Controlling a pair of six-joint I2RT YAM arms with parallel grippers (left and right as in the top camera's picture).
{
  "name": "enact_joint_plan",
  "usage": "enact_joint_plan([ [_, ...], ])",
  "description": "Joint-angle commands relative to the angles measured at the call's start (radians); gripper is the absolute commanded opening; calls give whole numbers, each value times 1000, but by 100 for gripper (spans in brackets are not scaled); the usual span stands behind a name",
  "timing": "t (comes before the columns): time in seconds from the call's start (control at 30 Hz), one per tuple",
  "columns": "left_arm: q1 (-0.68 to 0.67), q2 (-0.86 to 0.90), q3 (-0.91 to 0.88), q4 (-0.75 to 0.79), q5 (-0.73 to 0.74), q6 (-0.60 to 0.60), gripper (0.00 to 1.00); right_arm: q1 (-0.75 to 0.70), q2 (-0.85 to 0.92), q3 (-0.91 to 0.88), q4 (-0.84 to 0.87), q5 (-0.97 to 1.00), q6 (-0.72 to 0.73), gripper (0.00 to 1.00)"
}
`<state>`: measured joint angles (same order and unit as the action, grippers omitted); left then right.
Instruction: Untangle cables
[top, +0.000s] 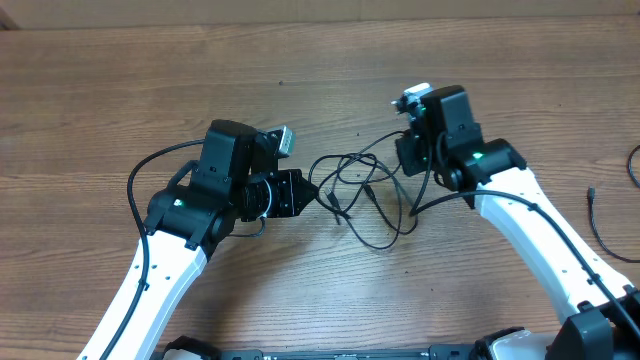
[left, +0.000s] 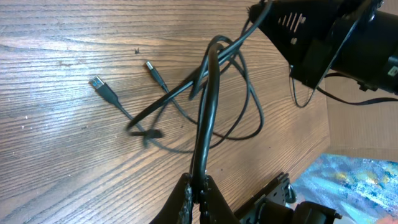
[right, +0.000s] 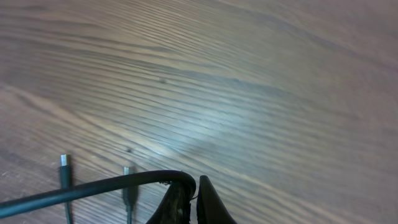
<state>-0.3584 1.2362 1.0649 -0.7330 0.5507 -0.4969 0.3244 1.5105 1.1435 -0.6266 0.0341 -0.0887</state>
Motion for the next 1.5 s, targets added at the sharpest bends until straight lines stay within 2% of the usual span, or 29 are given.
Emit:
enact_joint_plan([
  [0.0, 5, -14, 0, -3, 16, 18, 4, -48, 5, 8, -17, 39, 93, 4],
  [0.4, 5, -14, 0, -4, 11, 13, 4, -92, 5, 4, -73, 43, 194, 4],
  [0.53, 5, -14, 0, -50, -121, -114, 4, -111, 5, -12, -76, 43, 204, 4],
  [0.7, 5, -14, 0, -102, -233, -217, 4, -147, 5, -26, -87, 31, 249, 4],
  [0.87, 5, -14, 0, -101, -240, -205, 4, -151, 5, -26, -82, 8, 249, 4],
  [0.97, 5, -14, 0, -101, -240, -186, 4, -151, 5, -26, -56, -76, 248, 4],
  [1.03, 5, -14, 0, -101, -239, -186, 4, -151, 5, -26, -32, -126, 248, 12],
  [1.1, 4, -14, 0, -101, -239, -182, 4, -151, 5, -26, -7, -196, 237, 26],
  [1.17, 4, -14, 0, -101, -237, -179, 4, -151, 5, -26, 21, -280, 237, 49],
  [1.2, 5, -14, 0, -101, -236, -175, 4, -151, 5, -26, 41, -349, 205, 64],
  [1.23, 4, -14, 0, -101, -236, -174, 4, -151, 5, -26, 51, -384, 171, 71],
  [1.33, 4, -14, 0, -101, -236, -159, 4, -150, 5, -26, 77, -480, 77, 83],
  [1.37, 5, -14, 0, -101, -237, -153, 4, -150, 5, -26, 83, -571, -38, 84],
  [1.47, 5, -14, 0, -101, -237, -153, 4, -148, 5, -26, 75, -674, -204, 84],
])
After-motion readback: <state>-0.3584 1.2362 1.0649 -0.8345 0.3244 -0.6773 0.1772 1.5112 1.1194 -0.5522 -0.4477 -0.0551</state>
